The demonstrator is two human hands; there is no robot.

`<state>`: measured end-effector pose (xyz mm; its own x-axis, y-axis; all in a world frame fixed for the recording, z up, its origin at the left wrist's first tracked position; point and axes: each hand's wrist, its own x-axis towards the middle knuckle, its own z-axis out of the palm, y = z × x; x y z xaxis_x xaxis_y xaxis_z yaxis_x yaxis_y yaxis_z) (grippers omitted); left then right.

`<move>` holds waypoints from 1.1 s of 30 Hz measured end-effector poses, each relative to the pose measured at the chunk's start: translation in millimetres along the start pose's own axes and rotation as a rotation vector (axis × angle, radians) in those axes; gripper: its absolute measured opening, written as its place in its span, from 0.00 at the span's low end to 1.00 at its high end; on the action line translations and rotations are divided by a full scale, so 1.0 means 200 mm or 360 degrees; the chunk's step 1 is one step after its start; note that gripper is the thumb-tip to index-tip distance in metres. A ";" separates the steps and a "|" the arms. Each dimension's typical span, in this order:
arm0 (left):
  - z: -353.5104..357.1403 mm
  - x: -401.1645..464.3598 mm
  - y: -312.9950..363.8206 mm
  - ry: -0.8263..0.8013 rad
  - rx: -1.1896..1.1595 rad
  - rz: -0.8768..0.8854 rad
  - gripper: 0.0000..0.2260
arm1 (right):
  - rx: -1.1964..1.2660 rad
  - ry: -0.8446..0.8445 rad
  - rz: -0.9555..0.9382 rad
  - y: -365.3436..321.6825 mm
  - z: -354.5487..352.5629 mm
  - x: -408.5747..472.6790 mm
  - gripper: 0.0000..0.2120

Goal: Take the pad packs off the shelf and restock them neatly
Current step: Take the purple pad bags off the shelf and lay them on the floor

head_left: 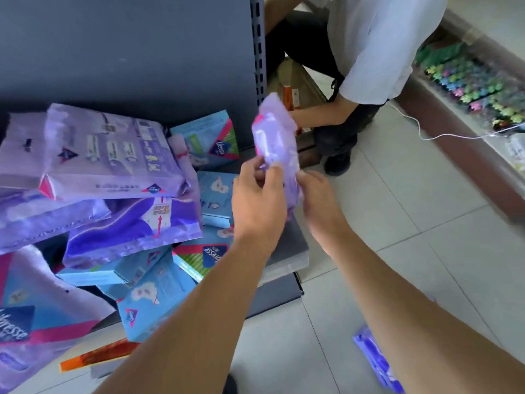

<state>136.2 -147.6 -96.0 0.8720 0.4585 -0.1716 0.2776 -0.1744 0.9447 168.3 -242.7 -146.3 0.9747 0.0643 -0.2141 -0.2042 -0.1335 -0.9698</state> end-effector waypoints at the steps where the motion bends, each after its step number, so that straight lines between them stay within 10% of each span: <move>1: 0.01 -0.06 0.01 -0.0112 -0.0092 0.0041 0.15 | 0.0152 0.0023 -0.0008 -0.03 -0.07 -0.05 0.13; 5: 0.11 -0.28 0.02 -0.0626 -0.0152 0.0190 0.13 | 0.0659 -0.0006 0.0046 -0.09 -0.37 -0.27 0.24; 9: 0.24 -0.30 0.04 -0.0525 0.0157 0.0247 0.12 | 0.0708 0.0357 0.0177 -0.04 -0.72 -0.47 0.17; 11: 0.32 -0.30 0.04 -0.0886 0.0051 -0.0106 0.23 | 0.0945 0.0311 0.0409 0.00 -0.86 -0.60 0.15; 14: 0.47 -0.42 -0.02 -0.1414 -0.0033 -0.0585 0.12 | 0.0946 0.0614 0.0698 0.17 -1.00 -0.79 0.12; 33: 1.11 -1.56 -1.08 -0.1914 0.1049 -0.0168 0.12 | 0.0826 0.1661 0.1366 1.46 -1.21 -2.01 0.21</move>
<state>-106.5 -447.0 -307.7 0.5499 -0.4756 -0.6866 0.2075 -0.7185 0.6638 -260.7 -546.1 -315.1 0.1115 -0.6168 -0.7792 -0.5375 0.6221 -0.5693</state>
